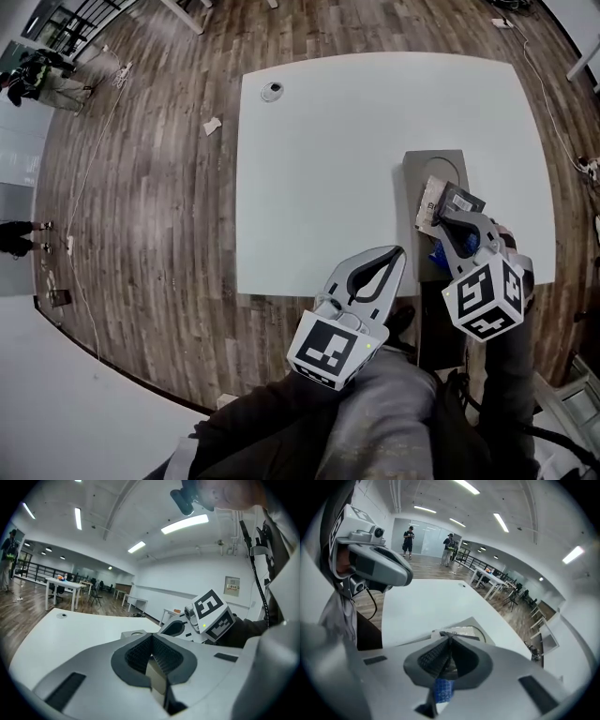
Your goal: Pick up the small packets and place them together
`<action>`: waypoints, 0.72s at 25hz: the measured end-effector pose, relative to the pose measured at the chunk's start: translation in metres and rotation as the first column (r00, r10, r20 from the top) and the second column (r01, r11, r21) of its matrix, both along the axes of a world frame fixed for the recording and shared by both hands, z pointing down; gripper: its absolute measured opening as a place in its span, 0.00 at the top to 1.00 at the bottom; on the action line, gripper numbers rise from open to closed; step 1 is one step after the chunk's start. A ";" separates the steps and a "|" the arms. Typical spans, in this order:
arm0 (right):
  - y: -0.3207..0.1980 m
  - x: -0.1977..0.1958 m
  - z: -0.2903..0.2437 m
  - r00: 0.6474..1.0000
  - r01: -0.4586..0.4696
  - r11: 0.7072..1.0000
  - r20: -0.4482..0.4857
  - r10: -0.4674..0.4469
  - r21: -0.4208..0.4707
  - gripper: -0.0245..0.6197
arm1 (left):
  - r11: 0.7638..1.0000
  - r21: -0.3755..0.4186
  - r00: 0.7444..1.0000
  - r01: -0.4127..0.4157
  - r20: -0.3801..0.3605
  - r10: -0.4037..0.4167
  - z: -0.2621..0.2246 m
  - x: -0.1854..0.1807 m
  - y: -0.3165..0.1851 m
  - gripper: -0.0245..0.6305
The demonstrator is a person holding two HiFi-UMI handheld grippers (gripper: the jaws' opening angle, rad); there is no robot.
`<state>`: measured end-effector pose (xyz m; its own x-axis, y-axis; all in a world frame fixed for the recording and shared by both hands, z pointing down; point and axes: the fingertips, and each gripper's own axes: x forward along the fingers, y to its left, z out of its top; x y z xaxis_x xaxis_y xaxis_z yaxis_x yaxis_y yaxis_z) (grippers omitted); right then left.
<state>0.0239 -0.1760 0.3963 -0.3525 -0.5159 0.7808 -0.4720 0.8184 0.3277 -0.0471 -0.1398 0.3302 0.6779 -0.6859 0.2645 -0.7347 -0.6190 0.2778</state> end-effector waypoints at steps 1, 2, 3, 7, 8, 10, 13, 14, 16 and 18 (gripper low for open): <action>-0.001 -0.001 0.003 1.000 -0.003 1.000 0.003 0.003 -0.013 0.94 | 1.000 -0.008 1.000 -0.002 0.000 0.002 0.002 -0.001 -0.002 0.96; -0.002 -0.003 0.005 1.000 -0.005 1.000 0.008 0.005 -0.022 0.94 | 1.000 -0.014 1.000 -0.004 -0.001 0.004 0.003 -0.003 -0.003 0.96; -0.003 -0.004 0.006 1.000 -0.008 1.000 0.011 0.008 -0.029 0.94 | 1.000 -0.021 1.000 -0.006 -0.003 0.006 0.004 -0.003 -0.005 0.96; -0.005 -0.005 0.009 1.000 -0.021 0.999 0.019 0.022 -0.040 0.89 | 0.999 -0.042 1.000 -0.018 -0.006 0.018 0.008 -0.005 -0.009 0.96; -0.005 -0.005 0.008 0.999 -0.027 0.999 0.029 0.028 -0.040 0.88 | 0.999 -0.040 1.000 -0.022 -0.005 0.022 0.009 -0.004 -0.009 0.96; -0.005 -0.007 0.004 0.997 -0.040 0.999 0.060 0.042 -0.037 0.85 | 0.999 -0.036 0.999 -0.033 -0.003 0.033 0.011 -0.003 -0.009 0.96; -0.003 -0.008 -0.002 0.993 -0.056 0.998 0.104 0.060 -0.033 0.80 | 0.998 -0.037 0.998 -0.056 -0.004 0.056 0.013 0.001 -0.009 0.96; -0.002 -0.007 -0.004 0.991 -0.064 0.998 0.112 0.067 -0.029 0.79 | 0.997 -0.037 0.998 -0.065 -0.004 0.065 0.014 0.003 -0.009 0.96; 0.000 -0.004 -0.006 0.989 -0.086 0.996 0.116 0.088 -0.017 0.77 | 0.996 -0.037 0.996 -0.084 -0.008 0.084 0.013 0.006 -0.009 0.96; 0.002 0.000 -0.009 0.986 -0.115 0.993 0.118 0.114 -0.001 0.77 | 0.994 -0.035 0.995 -0.104 -0.012 0.104 0.013 0.008 -0.009 0.96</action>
